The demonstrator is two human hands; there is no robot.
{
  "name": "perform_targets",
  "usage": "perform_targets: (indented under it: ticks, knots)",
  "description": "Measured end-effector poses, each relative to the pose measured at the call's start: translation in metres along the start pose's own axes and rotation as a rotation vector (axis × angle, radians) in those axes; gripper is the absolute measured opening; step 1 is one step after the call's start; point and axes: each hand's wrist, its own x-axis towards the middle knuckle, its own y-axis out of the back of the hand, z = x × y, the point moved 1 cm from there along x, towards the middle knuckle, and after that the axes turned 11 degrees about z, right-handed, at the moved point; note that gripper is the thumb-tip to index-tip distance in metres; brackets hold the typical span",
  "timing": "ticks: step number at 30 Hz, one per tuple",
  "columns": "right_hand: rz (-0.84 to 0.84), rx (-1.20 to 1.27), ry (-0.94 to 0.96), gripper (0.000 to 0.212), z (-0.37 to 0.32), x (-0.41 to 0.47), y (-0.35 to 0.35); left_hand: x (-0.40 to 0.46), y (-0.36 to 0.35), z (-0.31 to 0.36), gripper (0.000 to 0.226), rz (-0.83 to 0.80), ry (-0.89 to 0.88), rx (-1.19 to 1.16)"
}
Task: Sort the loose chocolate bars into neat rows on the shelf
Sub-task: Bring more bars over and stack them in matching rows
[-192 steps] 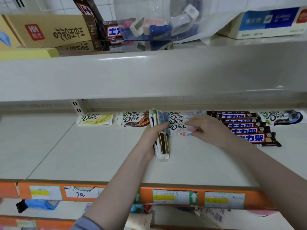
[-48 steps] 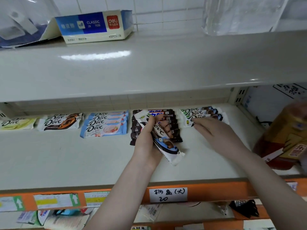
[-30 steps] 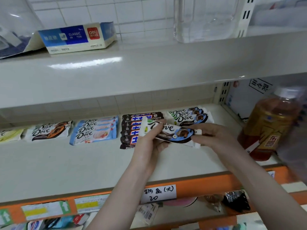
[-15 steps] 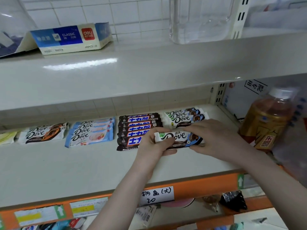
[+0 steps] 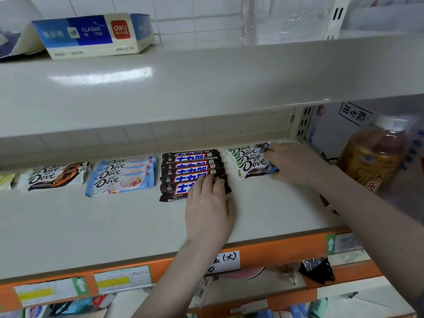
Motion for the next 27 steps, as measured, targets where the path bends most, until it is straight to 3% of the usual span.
perform_targets:
  ticks: [4,11,22,27]
  knots:
    - [-0.003,0.063,-0.037,0.029,0.005,0.009,-0.011,-0.002,-0.009,-0.005,0.051,-0.078,-0.003,0.085]
    - [0.008,0.170,-0.067,0.021,0.011,0.015,-0.021,-0.004,-0.013,-0.006,0.055,-0.072,0.003,0.080]
    - [0.102,0.267,-0.186,0.043,-0.006,0.000,-0.032,0.007,-0.011,-0.017,0.058,-0.049,0.009,0.182]
    - [0.195,0.340,-0.227,0.041,-0.017,-0.012,-0.046,0.012,-0.014,-0.021,0.062,-0.104,0.056,0.283]
